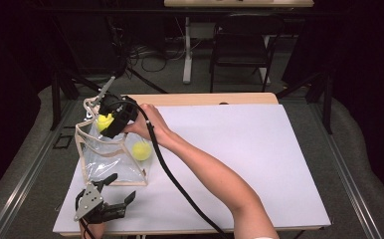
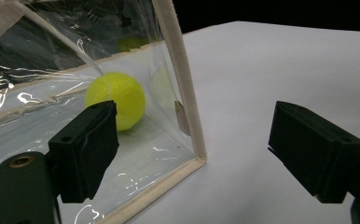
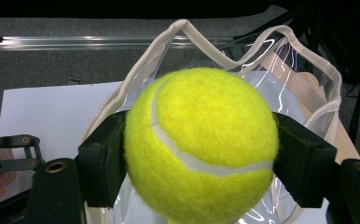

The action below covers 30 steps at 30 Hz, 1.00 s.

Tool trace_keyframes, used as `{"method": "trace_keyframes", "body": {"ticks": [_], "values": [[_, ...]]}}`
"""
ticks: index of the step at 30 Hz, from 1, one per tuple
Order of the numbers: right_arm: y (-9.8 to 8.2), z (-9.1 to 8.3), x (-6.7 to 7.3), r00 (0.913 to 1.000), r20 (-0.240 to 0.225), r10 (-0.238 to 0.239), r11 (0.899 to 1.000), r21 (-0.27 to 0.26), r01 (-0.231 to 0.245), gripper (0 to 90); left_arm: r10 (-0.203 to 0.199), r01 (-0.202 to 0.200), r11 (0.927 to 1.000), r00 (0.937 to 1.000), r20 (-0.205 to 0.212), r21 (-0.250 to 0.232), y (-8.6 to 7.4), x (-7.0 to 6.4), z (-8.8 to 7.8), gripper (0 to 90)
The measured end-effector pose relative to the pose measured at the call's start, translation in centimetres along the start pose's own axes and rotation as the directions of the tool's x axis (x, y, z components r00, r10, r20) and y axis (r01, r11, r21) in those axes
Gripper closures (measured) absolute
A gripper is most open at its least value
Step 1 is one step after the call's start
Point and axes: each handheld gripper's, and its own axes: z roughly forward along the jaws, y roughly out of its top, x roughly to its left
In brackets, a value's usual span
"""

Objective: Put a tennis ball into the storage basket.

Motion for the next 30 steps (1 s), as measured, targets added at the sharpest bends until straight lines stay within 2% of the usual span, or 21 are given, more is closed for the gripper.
{"method": "trace_keyframes", "body": {"ticks": [17, 30], "values": [[-0.54, 0.52, -0.31, 0.9999, -0.011, 0.009, 1.000, 0.021, -0.009, 26.3, 0.003, -0.003, 1.0000, 1.0000, 0.001, 0.004, -0.03, 0.08, 0.07, 15.8], [-0.35, 0.64, 0.02, 1.0000, -0.005, -0.007, 0.999, 0.032, 0.008, 26.1, 0.000, 0.000, 1.0000, 1.0000, -0.001, 0.005, -0.02, 0.02, 0.00, 15.8]]}}
